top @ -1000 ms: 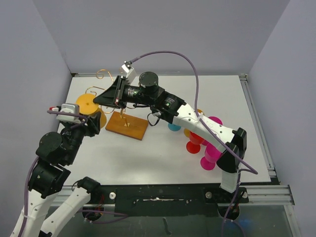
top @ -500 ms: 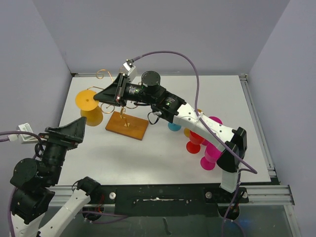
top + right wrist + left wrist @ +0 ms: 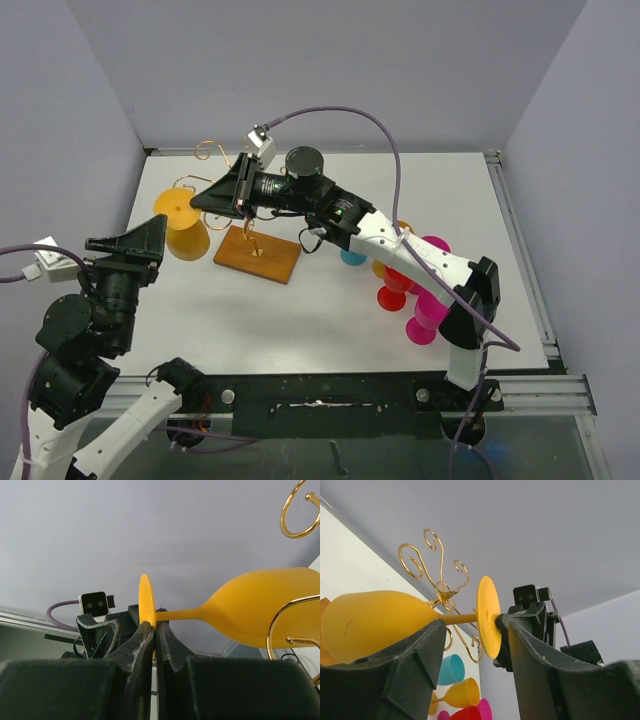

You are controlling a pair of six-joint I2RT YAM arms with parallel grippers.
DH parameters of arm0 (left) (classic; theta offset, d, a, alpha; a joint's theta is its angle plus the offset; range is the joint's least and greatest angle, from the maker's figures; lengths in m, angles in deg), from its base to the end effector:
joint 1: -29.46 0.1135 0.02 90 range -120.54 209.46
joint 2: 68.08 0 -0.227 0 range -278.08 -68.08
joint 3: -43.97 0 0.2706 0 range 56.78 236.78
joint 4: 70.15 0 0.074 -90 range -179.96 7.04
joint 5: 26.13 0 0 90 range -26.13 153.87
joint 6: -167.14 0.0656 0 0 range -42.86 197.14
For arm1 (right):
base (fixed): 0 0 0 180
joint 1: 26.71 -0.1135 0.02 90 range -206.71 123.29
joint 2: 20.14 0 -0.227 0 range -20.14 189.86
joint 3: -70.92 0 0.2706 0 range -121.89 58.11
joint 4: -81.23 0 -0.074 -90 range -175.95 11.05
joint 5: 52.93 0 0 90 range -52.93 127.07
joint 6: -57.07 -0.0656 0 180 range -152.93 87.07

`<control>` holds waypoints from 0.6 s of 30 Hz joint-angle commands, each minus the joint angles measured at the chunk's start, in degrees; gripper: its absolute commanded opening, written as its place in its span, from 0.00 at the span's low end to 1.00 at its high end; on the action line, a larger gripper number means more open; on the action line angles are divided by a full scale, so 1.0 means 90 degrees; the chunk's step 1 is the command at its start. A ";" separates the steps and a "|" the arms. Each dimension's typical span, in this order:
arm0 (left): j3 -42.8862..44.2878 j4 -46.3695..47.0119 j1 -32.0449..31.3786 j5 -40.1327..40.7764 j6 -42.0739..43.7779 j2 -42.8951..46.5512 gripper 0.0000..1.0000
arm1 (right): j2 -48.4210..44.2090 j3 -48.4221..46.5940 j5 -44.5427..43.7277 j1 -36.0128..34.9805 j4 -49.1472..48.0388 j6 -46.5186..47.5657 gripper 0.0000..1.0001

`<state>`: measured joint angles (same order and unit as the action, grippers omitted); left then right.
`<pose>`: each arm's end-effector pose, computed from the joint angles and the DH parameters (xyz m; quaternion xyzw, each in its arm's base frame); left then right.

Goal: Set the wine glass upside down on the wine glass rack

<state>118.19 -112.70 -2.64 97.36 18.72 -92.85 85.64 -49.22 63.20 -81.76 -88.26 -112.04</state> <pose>0.1188 -0.0318 0.4297 -0.3546 0.5694 -0.3745 0.6402 0.2493 0.4071 0.4080 -0.0228 0.6851 0.7155 0.1349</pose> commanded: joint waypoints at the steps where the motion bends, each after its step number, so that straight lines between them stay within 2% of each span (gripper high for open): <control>1: -0.0084 0.0703 -0.0090 0.0452 -0.0241 -0.0038 0.48 | -0.0138 0.0055 0.0231 0.0050 -0.0491 0.0000 0.00; 10: -0.0073 0.0878 -0.0183 0.0396 -0.0131 -0.0362 0.24 | -0.0208 0.0243 0.0328 0.0096 -0.0600 -0.0005 0.00; 18: -0.0115 0.0865 -0.0183 0.0363 -0.0062 -0.0498 0.23 | -0.0259 0.0280 0.0404 0.0125 -0.0700 0.0010 0.00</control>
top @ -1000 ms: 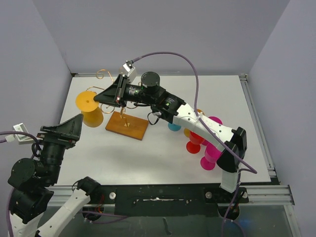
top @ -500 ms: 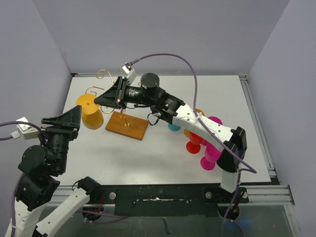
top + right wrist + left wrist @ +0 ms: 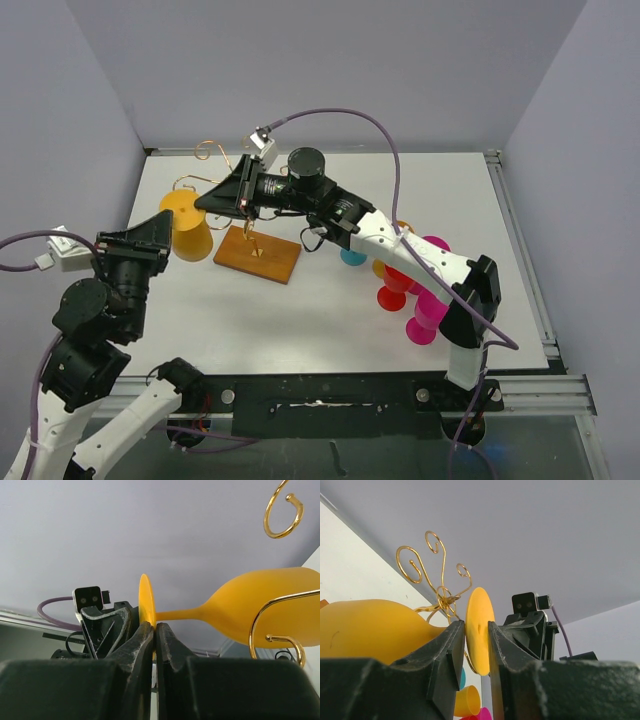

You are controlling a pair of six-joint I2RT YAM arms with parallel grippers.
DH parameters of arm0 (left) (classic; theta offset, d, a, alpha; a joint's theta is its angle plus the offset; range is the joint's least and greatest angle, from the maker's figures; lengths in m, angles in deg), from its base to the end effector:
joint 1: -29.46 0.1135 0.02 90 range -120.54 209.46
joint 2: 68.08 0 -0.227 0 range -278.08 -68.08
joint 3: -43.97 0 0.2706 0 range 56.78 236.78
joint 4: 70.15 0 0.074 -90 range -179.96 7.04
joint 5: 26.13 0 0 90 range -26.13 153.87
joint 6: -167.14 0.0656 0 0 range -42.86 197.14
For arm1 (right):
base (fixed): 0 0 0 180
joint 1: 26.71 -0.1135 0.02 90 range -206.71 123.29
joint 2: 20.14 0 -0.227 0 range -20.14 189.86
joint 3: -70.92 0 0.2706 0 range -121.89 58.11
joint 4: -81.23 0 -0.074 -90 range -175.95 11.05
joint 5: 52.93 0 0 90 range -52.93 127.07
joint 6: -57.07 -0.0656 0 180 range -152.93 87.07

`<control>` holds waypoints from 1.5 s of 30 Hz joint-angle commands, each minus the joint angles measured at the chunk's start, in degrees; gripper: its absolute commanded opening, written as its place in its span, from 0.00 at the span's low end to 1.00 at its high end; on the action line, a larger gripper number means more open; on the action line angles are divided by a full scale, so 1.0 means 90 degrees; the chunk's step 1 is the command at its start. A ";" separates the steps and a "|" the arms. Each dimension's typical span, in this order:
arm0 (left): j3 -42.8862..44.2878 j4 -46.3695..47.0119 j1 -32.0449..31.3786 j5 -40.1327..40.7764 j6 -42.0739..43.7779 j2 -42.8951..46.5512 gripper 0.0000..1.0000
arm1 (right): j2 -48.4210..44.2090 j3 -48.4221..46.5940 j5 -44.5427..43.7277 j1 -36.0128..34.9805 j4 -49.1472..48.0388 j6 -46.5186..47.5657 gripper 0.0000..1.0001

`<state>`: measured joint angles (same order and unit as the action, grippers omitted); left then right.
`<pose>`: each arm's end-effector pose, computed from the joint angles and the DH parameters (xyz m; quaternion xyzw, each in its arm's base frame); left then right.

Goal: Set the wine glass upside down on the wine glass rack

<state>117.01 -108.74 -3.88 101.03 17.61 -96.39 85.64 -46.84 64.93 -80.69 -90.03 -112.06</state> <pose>0.1370 -0.0427 0.4251 -0.3744 0.5632 -0.3642 0.6403 0.2564 0.4048 0.3956 -0.0256 0.6887 0.7130 0.1290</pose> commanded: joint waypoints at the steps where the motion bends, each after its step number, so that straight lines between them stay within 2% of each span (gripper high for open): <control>1: 0.0017 0.0432 -0.0045 -0.0060 0.0086 -0.0150 0.23 | -0.0266 0.0022 0.0227 0.0002 -0.0517 0.0010 0.00; 5: 0.0009 0.0515 -0.0045 -0.0105 0.0160 -0.0233 0.19 | -0.0293 0.0072 0.0254 0.0001 -0.0544 0.0027 0.00; 7: -0.0028 0.0638 -0.0045 -0.0100 0.0246 -0.0228 0.11 | -0.0328 0.0117 0.0246 0.0007 -0.0521 0.0067 0.00; 8: -0.0052 0.0703 -0.0040 -0.0085 0.0269 -0.0220 0.04 | -0.0354 0.0152 0.0233 0.0007 -0.0504 0.0083 0.00; 9: -0.0081 0.0766 -0.0045 -0.0064 0.0296 -0.0219 0.00 | -0.0384 0.0194 0.0220 0.0010 -0.0488 0.0106 0.03; 12: -0.0140 0.0928 -0.0045 -0.0046 0.0362 -0.0276 0.00 | -0.0507 0.0333 0.0159 0.0042 -0.0476 0.0172 0.17; 16: -0.0171 0.1111 -0.0045 0.0091 0.0393 -0.0437 0.00 | -0.0744 0.0564 0.0050 0.0153 -0.0485 0.0215 0.45; 20: -0.0322 0.1423 -0.0043 0.0342 0.0290 -0.0521 0.00 | -0.1047 0.0921 -0.0067 0.0320 -0.0465 0.0254 0.60; 39: -0.0676 0.2398 0.0020 0.0692 -0.0275 -0.1330 0.00 | -0.2812 0.2363 -0.0769 0.0939 -0.0364 0.1283 0.64; 45: -0.0654 0.2738 0.0553 0.0328 -0.0333 -0.1771 0.00 | -0.3340 0.2676 -0.1206 0.0954 -0.0275 0.1659 0.64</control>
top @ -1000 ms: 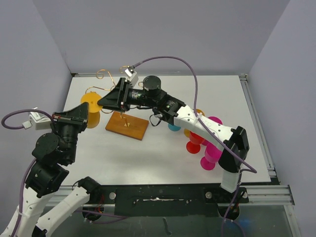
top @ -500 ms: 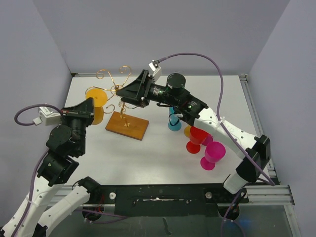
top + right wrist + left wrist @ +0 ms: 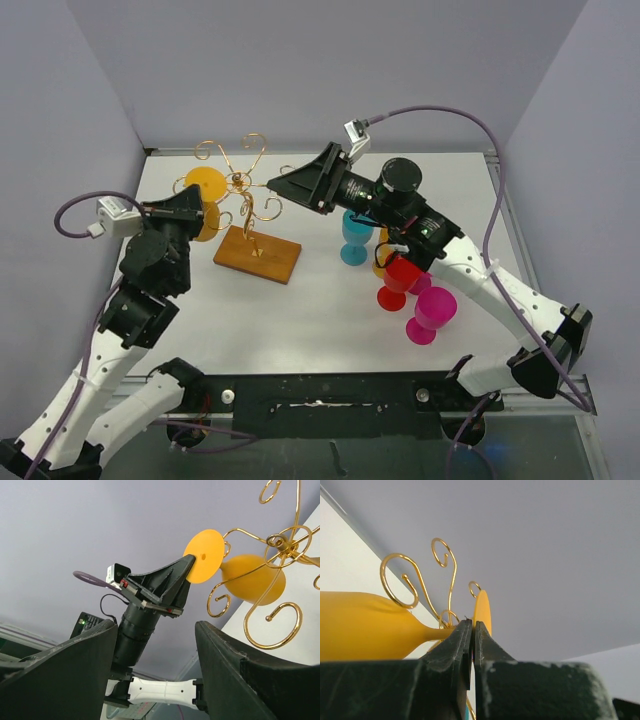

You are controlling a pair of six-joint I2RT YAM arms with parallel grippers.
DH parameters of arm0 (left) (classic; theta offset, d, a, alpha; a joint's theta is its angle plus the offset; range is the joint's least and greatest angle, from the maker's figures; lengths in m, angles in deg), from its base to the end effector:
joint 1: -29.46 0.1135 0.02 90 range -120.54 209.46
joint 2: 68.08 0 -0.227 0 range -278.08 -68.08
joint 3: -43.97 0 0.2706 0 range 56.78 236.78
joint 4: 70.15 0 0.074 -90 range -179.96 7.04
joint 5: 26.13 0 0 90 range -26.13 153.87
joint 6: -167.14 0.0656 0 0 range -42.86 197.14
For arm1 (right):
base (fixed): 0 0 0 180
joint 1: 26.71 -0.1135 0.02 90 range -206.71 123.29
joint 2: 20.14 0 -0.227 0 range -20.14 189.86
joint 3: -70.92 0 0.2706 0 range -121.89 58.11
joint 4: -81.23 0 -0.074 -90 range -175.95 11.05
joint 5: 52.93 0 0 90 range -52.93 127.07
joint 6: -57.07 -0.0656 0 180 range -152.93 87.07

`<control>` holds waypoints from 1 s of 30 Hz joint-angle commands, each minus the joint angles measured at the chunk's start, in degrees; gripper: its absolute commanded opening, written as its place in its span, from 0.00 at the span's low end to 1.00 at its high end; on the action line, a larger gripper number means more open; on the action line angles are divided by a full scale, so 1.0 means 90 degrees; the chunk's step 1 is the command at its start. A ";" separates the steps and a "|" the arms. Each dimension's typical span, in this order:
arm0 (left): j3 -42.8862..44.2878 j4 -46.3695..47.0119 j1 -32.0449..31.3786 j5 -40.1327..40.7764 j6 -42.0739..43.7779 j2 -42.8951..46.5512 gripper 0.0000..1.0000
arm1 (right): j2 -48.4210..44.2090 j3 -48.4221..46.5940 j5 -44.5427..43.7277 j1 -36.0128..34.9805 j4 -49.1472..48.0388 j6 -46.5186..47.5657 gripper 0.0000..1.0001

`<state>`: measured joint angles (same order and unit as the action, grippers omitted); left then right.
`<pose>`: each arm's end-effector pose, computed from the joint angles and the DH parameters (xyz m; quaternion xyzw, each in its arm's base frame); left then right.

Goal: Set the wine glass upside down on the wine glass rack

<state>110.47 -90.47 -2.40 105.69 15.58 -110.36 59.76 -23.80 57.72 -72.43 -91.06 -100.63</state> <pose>0.2112 -0.0797 0.3856 -0.4155 0.5495 -0.3298 0.6454 0.2460 0.2854 0.4230 -0.0077 0.6649 0.6816 0.3056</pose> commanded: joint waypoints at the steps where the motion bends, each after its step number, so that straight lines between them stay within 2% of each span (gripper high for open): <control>1: 0.0111 0.0733 0.0620 -0.0417 -0.0150 -0.0354 0.00 | -0.0535 0.0175 -0.0485 0.0026 -0.0144 0.0434 0.64; 5: 0.0149 0.0957 0.1766 -0.1857 -0.0526 -0.0609 0.00 | -0.0849 0.0413 -0.0769 0.0022 -0.0071 0.0560 0.65; 10: 0.0104 0.1055 0.2627 -0.2756 -0.0853 -0.0719 0.00 | -0.1109 0.0555 -0.1078 0.0026 0.0034 0.0705 0.65; 19: 0.0110 0.0998 0.3147 -0.3168 -0.0914 -0.0707 0.00 | -0.1229 0.0658 -0.1229 0.0016 0.0068 0.0784 0.65; 30: 0.0030 0.0667 0.3260 -0.3133 -0.0829 -0.0327 0.00 | -0.1361 0.0850 -0.1299 0.0028 0.0069 0.0832 0.65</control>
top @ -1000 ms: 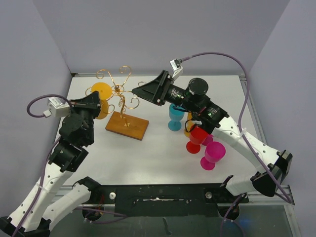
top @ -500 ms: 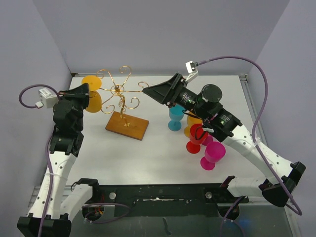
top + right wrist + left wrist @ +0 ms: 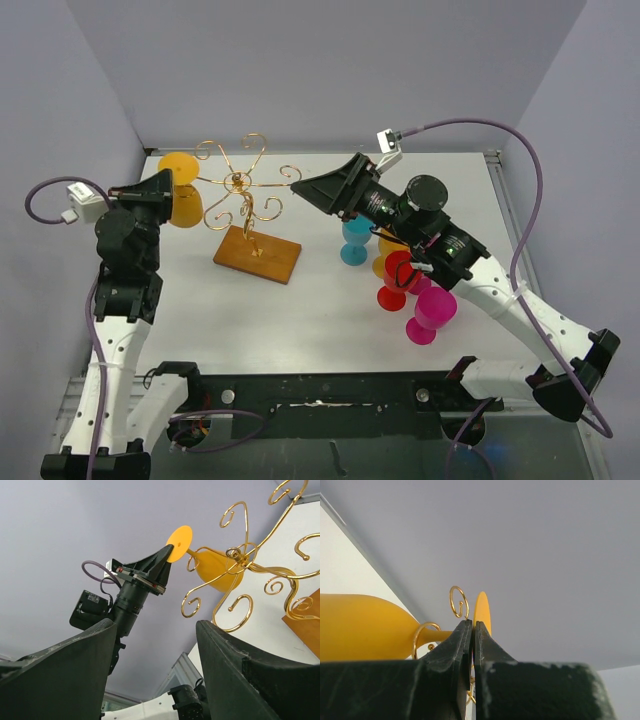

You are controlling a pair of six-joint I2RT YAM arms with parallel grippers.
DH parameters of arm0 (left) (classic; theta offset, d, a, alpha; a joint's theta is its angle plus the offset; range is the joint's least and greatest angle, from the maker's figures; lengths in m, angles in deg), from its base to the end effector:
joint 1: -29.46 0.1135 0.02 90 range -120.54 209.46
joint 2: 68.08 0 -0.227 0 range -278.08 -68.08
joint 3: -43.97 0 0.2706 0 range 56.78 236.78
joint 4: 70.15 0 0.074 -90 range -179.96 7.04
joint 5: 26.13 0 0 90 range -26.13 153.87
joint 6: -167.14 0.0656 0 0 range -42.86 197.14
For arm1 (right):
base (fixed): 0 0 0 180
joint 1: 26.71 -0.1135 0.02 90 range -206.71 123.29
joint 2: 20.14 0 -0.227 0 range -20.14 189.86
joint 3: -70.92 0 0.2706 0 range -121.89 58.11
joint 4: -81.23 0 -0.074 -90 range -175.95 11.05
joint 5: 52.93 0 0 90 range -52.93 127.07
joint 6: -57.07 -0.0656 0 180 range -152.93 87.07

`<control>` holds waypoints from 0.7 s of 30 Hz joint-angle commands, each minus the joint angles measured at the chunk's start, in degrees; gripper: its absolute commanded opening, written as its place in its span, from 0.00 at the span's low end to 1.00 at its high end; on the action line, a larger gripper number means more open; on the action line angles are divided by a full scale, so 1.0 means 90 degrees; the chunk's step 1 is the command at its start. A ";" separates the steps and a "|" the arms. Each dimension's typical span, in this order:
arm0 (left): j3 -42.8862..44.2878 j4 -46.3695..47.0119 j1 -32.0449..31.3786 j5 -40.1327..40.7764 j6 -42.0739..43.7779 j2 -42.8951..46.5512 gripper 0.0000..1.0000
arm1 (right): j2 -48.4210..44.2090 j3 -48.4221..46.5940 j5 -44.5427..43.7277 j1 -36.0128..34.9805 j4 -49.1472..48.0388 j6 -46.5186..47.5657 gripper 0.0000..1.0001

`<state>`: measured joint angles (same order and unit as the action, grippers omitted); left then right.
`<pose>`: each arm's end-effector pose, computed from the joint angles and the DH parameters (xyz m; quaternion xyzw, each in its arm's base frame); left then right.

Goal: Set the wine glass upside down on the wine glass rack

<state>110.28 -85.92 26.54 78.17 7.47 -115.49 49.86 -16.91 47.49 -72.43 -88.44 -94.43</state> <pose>0.2602 0.0029 0.3758 -0.4508 0.5200 -0.3575 0.6314 0.2270 0.2498 0.4277 0.0225 0.6598 0.6382 0.3960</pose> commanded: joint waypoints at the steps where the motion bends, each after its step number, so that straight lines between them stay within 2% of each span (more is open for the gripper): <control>1: 0.0044 0.0104 0.0049 -0.0068 0.0083 0.0283 0.00 | -0.0280 0.0106 -0.0179 0.0027 -0.0215 0.0143 0.65; 8: 0.0014 -0.0225 0.0051 -0.0109 0.0150 0.0540 0.00 | -0.0360 0.0181 -0.0254 0.0030 -0.0162 0.0172 0.66; 21: -0.0079 -0.0499 0.0051 -0.1044 0.0222 0.0549 0.00 | -0.0499 0.0366 -0.0414 0.0031 -0.0109 0.0221 0.66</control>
<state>109.71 -91.50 26.58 72.03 8.36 -110.84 47.46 -13.96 45.17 -72.43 -87.58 -93.31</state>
